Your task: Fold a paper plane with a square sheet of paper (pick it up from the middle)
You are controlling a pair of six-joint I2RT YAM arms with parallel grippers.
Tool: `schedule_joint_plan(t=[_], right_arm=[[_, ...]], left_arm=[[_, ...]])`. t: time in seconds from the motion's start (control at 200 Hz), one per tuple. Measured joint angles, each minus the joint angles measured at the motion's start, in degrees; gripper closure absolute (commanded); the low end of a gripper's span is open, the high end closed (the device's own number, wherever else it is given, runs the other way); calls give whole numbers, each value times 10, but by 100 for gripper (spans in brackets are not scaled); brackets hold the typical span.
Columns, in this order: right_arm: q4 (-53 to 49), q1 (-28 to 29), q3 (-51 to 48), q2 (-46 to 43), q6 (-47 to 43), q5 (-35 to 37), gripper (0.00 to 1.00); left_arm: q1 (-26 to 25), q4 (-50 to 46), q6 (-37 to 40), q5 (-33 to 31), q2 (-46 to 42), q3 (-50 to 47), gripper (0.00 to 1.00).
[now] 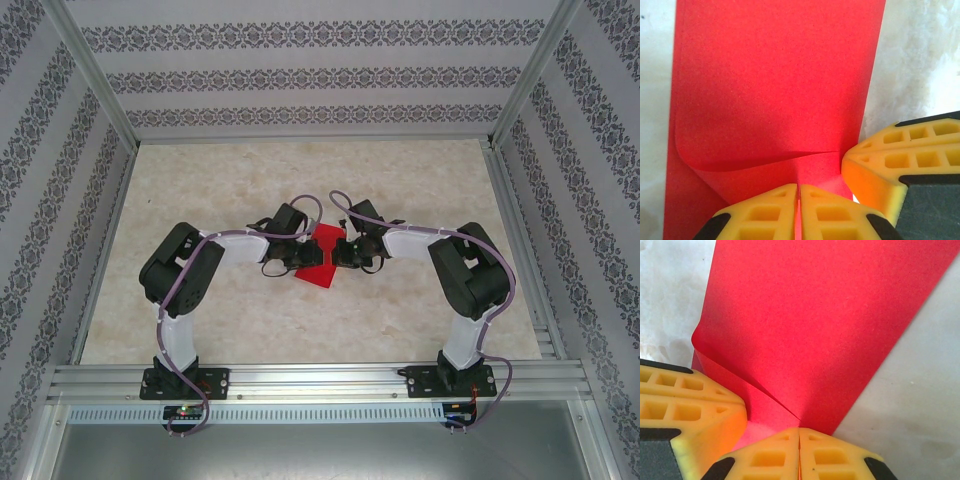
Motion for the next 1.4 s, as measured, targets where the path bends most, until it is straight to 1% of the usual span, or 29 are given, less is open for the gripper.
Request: schedule_joint_plan(t=[0.2, 0.285, 0.545, 0.994, 1.399], right_arm=[[-5, 0, 3, 3, -7, 1, 92], [-6, 0, 5, 3, -11, 1, 92], [-10, 0, 7, 5, -13, 1, 92], [8, 0, 8, 7, -15, 21, 93], [14, 0, 8, 8, -15, 24, 93]], left_arm=[[23, 13, -4, 36, 0, -4, 85], [30, 15, -4, 40, 0, -3, 85], [36, -10, 7, 12, 12, 19, 86], [42, -57, 27, -13, 20, 51, 86], [73, -84, 46, -32, 7, 58, 83]])
